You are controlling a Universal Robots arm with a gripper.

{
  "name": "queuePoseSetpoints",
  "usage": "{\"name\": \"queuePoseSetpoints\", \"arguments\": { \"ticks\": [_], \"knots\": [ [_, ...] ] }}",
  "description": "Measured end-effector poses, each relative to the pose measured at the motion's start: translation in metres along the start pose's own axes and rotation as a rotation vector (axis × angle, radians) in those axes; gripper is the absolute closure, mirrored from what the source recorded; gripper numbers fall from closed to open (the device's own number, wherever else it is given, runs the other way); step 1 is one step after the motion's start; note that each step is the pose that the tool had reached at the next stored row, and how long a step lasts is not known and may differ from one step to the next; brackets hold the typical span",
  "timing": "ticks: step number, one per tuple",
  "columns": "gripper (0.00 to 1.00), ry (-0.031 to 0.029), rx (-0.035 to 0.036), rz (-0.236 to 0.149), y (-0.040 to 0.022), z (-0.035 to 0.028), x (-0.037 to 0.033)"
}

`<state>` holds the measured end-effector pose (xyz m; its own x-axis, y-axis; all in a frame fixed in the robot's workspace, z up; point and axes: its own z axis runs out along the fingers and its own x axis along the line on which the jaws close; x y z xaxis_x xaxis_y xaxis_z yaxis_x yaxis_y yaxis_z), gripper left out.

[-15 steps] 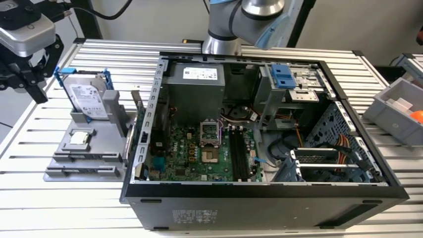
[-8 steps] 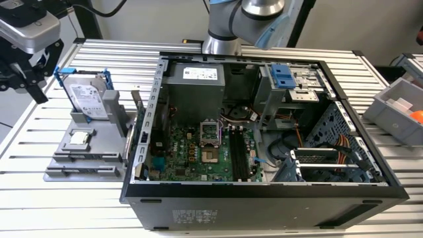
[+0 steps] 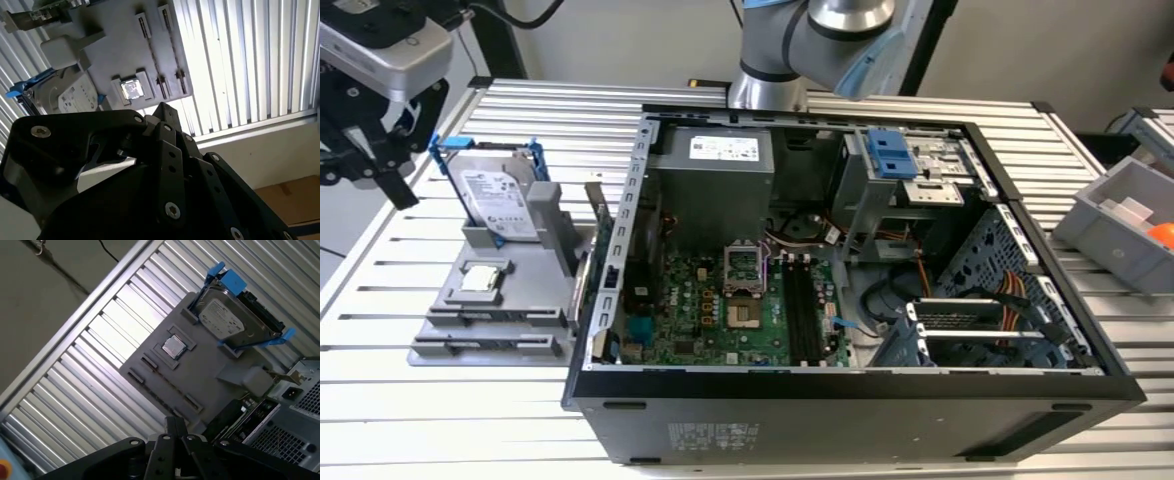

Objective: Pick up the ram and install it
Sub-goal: 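Pick up the ram and move it above insertion slot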

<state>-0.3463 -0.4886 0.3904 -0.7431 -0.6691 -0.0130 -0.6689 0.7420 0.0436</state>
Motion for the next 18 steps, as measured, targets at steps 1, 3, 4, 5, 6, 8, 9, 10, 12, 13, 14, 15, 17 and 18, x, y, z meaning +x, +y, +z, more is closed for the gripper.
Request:
{"name": "queuePoseSetpoints", "arguments": {
  "ticks": [1,3,4,5,6,8,9,10,12,13,14,15,17,18],
  "knots": [
    [1.00,0.0005,-0.0001,-0.010,-0.0001,0.0000,-0.0001],
    [1.00,0.0013,-0.0004,-0.029,-0.0004,0.0000,-0.0004],
    [1.00,0.0016,-0.0005,-0.038,-0.0006,0.0000,-0.0006],
    [1.00,0.0020,-0.0006,-0.047,-0.0008,0.0000,-0.0008],
    [1.00,0.0024,-0.0007,-0.055,-0.0010,0.0000,-0.0011],
    [1.00,0.0033,-0.0010,-0.073,-0.0014,-0.0001,-0.0016],
    [1.00,0.0036,-0.0010,-0.081,-0.0017,-0.0001,-0.0019],
    [1.00,0.0040,-0.0011,-0.089,-0.0021,-0.0001,-0.0023],
    [1.00,0.0047,-0.0014,-0.105,-0.0028,-0.0001,-0.0030],
    [1.00,0.0051,-0.0015,-0.113,-0.0031,-0.0001,-0.0035],
    [1.00,0.0053,-0.0016,-0.122,-0.0033,-0.0001,-0.0037],
    [1.00,0.0056,-0.0017,-0.133,-0.0036,0.0000,-0.0040],
    [1.00,0.0068,-0.0020,-0.153,-0.0039,-0.0001,-0.0043],
    [1.00,0.0073,-0.0022,-0.163,-0.0040,-0.0002,-0.0044]
  ]
}}
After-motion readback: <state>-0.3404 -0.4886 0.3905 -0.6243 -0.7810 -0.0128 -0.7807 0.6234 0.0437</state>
